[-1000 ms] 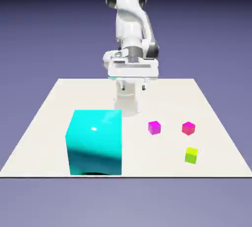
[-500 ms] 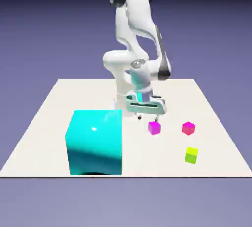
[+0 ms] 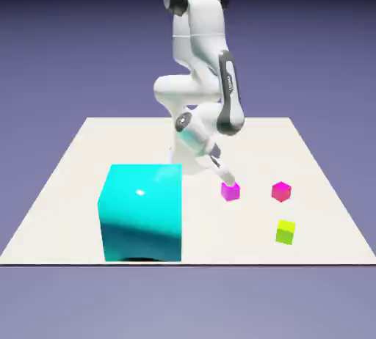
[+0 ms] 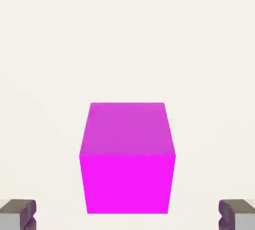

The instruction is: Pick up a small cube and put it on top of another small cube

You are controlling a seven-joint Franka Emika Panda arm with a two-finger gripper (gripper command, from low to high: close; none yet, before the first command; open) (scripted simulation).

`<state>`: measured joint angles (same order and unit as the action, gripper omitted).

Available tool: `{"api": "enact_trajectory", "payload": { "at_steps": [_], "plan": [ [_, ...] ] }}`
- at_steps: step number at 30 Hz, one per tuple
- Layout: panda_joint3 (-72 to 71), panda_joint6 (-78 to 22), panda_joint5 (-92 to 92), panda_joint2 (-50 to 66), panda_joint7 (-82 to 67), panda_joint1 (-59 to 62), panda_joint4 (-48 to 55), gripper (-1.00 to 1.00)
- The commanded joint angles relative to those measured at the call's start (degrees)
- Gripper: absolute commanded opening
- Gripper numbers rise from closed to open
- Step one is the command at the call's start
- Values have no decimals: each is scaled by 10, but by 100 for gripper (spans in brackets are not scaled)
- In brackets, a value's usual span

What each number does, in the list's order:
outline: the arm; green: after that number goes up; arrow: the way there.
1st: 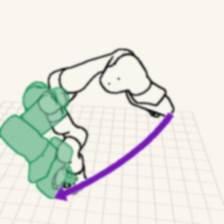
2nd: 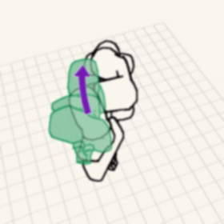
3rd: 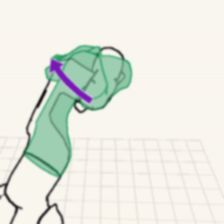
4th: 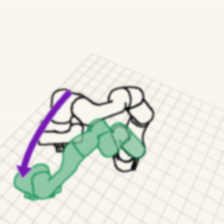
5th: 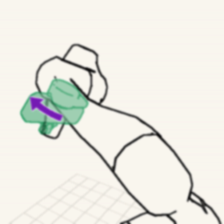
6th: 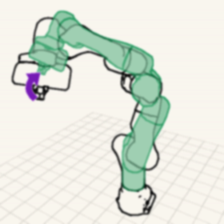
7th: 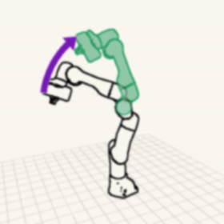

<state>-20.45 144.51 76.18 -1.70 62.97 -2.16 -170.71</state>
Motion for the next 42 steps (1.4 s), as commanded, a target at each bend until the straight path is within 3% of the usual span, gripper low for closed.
{"api": "enact_trajectory", "payload": {
  "at_steps": [1,7,8,20,42],
  "plan": [
    [-3,10,21,21,-19,1,7,0],
    [-17,69,138,138,-125,-21,50,0],
    [-17,69,139,138,-125,-21,50,-100],
    [8,-31,-62,-62,56,16,-22,-100],
    [-404,156,-453,261,604,366,301,-100]
  ]
}}
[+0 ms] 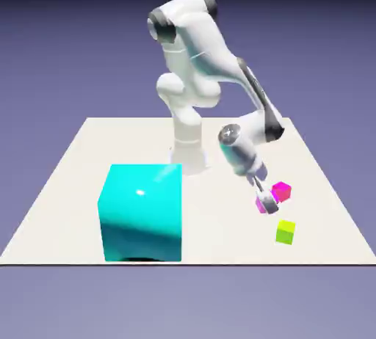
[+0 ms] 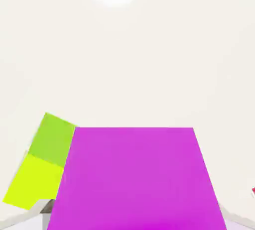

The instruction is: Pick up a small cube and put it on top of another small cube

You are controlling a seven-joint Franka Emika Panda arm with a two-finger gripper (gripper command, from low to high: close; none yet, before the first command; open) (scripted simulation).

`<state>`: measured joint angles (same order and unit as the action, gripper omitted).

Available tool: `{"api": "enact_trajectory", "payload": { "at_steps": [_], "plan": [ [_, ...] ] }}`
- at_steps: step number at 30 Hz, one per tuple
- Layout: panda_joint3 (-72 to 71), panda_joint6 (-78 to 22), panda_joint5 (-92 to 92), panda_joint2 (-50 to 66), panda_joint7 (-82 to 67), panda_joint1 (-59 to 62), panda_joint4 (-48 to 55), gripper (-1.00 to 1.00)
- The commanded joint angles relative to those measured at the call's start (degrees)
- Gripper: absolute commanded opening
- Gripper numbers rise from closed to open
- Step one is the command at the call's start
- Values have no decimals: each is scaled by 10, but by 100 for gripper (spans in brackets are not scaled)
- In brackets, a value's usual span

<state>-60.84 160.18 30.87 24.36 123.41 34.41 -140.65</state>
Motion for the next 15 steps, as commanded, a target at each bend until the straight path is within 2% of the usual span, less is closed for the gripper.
{"api": "enact_trajectory", "payload": {
  "at_steps": [1,9,10,15],
  "plan": [
    [-10,4,-9,8,13,9,8,-100],
    [93,97,-46,116,19,-118,39,-100],
    [93,97,-46,116,19,-118,39,100],
    [26,36,-22,45,15,-35,19,100]
  ]
}}
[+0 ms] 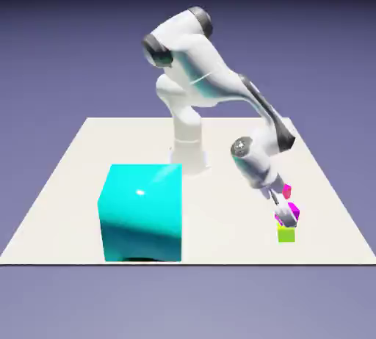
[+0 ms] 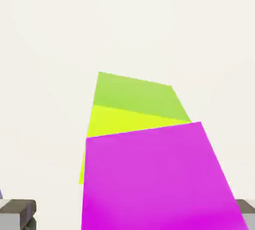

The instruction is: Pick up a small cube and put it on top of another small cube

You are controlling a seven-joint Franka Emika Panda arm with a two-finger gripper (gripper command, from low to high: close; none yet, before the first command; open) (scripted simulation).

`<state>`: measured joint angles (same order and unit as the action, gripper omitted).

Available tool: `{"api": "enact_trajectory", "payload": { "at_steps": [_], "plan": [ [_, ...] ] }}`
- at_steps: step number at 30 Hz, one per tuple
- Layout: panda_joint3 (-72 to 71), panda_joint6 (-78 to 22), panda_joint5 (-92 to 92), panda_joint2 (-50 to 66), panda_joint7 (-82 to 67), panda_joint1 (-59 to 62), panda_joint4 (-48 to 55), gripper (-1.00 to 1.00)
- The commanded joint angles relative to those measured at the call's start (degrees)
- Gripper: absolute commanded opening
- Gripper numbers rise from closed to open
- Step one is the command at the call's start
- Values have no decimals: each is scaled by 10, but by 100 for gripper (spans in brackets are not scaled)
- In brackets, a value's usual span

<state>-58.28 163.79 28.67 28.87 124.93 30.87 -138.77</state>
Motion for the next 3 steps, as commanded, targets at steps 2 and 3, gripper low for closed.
{"api": "enact_trajectory", "payload": {
  "at_steps": [2,3],
  "plan": [
    [-34,-30,12,-35,-2,42,-10,100],
    [-36,-32,13,-37,-2,44,-11,100]
  ]
}}
